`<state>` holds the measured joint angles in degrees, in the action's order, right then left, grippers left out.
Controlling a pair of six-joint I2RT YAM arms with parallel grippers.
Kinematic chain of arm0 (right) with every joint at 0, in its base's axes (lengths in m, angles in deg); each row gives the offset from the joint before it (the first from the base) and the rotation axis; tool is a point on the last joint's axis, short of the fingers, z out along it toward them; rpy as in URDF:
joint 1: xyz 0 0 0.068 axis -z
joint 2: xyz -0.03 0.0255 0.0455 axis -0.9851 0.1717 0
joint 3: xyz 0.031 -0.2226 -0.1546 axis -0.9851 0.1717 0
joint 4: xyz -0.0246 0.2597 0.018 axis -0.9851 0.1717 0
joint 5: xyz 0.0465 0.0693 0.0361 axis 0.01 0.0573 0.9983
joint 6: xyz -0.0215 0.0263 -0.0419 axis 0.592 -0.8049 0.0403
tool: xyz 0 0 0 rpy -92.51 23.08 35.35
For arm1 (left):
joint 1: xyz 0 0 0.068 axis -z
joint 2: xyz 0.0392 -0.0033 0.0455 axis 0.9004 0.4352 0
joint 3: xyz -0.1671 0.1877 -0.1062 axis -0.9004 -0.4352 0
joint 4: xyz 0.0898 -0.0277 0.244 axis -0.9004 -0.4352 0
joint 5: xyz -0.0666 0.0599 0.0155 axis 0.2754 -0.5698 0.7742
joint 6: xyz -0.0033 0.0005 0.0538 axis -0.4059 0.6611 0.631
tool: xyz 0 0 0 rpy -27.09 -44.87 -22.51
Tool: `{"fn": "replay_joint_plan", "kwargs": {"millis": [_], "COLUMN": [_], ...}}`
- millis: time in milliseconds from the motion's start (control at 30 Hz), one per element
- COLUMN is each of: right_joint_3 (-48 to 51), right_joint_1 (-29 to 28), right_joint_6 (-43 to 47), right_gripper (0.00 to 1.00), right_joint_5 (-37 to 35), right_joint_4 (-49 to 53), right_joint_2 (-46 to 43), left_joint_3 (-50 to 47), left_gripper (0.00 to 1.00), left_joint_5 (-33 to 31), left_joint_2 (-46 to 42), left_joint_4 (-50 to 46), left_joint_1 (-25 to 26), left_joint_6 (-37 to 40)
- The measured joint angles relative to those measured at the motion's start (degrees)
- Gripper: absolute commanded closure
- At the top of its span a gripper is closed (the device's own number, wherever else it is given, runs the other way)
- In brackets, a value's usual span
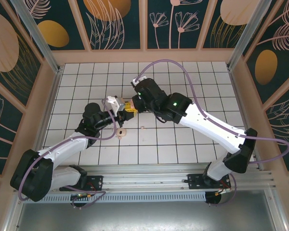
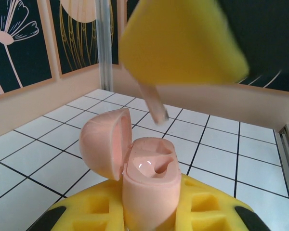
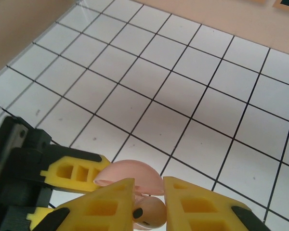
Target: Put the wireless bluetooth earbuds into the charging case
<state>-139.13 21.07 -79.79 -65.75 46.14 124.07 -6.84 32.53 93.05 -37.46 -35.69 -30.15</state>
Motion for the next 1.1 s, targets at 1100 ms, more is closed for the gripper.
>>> {"fn": "replay_joint_plan", "kwargs": {"millis": [1100], "right_joint_3": [5.49], "right_joint_1": [-0.35], "right_joint_6": [0.48], "right_gripper": [0.76], "right_joint_5": [0.83], "right_joint_4": [-3.50], "right_joint_2": [-2.03], "left_joint_3": [0.57], "left_gripper": [0.92], "left_joint_5": [0.02], "left_joint_2": [-0.20], "left_joint_4": [0.00], "left_joint_1": [0.00], "left_joint_6": [-2.82]}}
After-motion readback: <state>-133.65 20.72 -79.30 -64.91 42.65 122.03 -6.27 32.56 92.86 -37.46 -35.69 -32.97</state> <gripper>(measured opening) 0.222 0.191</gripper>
